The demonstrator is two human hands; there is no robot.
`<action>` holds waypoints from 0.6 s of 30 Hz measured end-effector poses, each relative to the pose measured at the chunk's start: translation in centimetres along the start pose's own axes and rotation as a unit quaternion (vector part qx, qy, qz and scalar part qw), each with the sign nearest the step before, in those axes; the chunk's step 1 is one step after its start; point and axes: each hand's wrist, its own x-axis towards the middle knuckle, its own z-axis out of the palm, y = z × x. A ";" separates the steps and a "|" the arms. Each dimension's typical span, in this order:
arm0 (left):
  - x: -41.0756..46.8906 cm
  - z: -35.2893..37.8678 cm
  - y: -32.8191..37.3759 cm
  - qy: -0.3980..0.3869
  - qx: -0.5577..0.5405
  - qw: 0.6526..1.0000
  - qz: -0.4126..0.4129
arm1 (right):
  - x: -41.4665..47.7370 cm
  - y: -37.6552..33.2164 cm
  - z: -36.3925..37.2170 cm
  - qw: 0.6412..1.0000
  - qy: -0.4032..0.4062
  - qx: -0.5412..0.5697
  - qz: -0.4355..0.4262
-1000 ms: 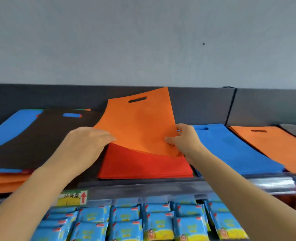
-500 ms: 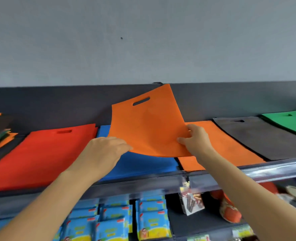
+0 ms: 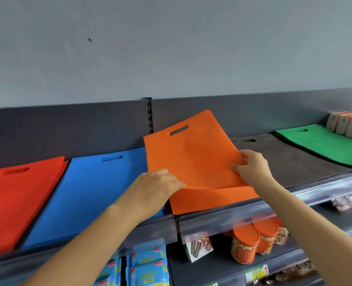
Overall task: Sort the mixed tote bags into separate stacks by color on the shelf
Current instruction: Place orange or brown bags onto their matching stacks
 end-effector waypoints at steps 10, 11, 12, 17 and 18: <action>3.0 3.2 2.6 -0.133 -0.049 0.990 -0.025 | 2.3 4.1 -1.1 0.986 -0.056 -0.156 0.035; 3.1 3.4 2.9 -0.160 -0.051 0.985 -0.038 | 2.3 4.5 -1.0 0.981 -0.070 -0.181 0.027; 3.1 3.6 3.2 -0.181 -0.060 0.980 -0.056 | 2.4 4.9 -0.9 0.975 -0.080 -0.208 0.013; 3.6 3.4 4.6 -0.208 -0.094 0.964 -0.134 | 2.5 4.9 -0.2 0.952 -0.107 -0.263 -0.118; 3.7 3.4 4.9 -0.209 -0.096 0.962 -0.146 | 2.5 4.7 0.1 0.954 -0.129 -0.234 -0.139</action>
